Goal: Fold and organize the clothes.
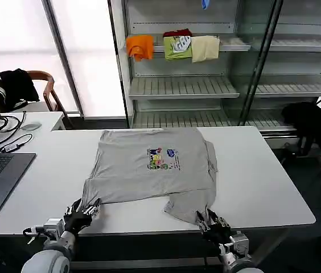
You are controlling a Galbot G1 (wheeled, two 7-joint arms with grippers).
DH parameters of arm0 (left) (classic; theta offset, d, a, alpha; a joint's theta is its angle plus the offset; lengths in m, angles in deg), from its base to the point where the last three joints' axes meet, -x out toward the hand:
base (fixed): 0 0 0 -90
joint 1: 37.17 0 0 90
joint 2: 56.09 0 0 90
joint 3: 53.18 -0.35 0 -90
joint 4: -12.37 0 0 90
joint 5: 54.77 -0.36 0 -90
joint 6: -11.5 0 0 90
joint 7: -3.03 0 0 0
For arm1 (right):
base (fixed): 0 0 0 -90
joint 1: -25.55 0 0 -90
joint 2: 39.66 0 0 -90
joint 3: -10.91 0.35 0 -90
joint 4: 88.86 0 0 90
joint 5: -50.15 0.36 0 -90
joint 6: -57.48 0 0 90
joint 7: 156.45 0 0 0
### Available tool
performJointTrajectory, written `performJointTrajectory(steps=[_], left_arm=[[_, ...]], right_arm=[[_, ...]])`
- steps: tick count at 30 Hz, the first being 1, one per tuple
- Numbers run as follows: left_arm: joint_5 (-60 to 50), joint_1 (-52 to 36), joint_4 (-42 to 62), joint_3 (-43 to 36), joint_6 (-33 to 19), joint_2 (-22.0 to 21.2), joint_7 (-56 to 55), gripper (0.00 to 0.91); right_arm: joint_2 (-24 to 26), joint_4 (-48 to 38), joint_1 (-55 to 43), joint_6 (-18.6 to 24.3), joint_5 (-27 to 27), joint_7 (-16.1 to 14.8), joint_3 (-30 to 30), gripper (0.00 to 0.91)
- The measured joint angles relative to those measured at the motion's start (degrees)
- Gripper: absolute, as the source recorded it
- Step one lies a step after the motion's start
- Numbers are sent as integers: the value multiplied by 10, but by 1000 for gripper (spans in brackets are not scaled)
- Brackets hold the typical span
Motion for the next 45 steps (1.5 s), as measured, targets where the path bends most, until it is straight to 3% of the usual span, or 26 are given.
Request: performJointTrajectory(steps=[11, 17, 26, 33, 45], left_arm=[[22, -1, 9, -3, 0, 4, 6, 0], [41, -9, 6, 3, -7, 2, 6, 0], [112, -44, -4, 14, -38, 2, 16, 0], [137, -106, 26, 5, -38, 1, 13, 0], [114, -215, 130, -11, -38, 0, 7, 10]], right_arm=[[-4, 7, 0, 25, 5, 3, 2, 0], [-10, 8, -7, 63, 25, 3, 9, 0], [-32, -8, -74, 79, 35, 13, 15, 0], [-51, -77, -187, 62, 38, 25, 14, 0], [-81, -255, -368, 52, 3, 19, 14, 0]])
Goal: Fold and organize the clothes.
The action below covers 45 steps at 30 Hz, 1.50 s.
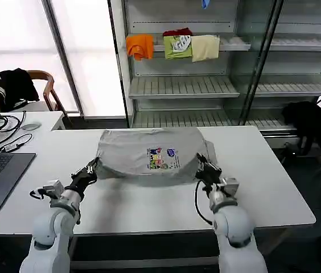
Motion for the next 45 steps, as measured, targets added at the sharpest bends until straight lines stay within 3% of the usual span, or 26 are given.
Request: performJointTrajectory(steps=[13, 14, 15, 16, 32, 45], left_arm=[[-38, -53, 84, -8, 0, 10, -1, 20], [-41, -56, 89, -9, 0, 10, 0, 302], [-44, -58, 93, -10, 0, 11, 0, 907], [-47, -61, 98, -12, -1, 11, 1, 907], [-79, -71, 112, -19, -13, 11, 6, 907], [-126, -54, 99, -24, 13, 12, 15, 907]], right_arm=[[0, -147, -107, 8, -54, -13, 14, 0], [0, -154, -113, 8, -56, -14, 13, 91], [0, -162, -119, 9, -60, -15, 14, 806], [0, -169, -123, 11, -62, -15, 15, 907], [0, -226, -180, 45, -61, 12, 17, 907], [0, -140, -99, -32, -78, 0, 11, 907]])
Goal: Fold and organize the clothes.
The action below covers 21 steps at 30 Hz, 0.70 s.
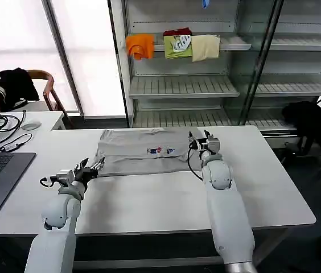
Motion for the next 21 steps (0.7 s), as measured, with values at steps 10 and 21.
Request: performJointTrajectory(steps=[10, 21], left_arm=[[-33, 9, -2, -6, 15, -4, 9, 907], [-48, 11, -1, -6, 22, -7, 11, 262]], right_arm=[[10, 53, 66, -26, 7, -2, 21, 907], [50, 78, 107, -38, 22, -3, 35, 0]])
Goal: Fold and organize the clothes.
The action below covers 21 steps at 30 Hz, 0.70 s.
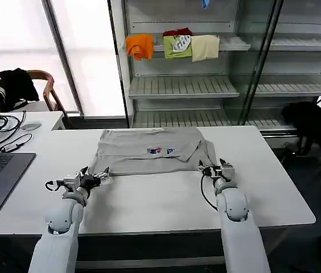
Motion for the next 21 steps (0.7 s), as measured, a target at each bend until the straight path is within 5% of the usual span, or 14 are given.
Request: performJointTrajectory(steps=[2, 21], left_arm=[[-2, 0, 0, 1, 1, 1, 0, 10], [3, 11, 1, 8, 3, 6, 22, 0]], right_arm=[[1, 0, 4, 0, 1, -3, 0, 0], [0, 14, 14, -5, 26, -14, 0, 0]])
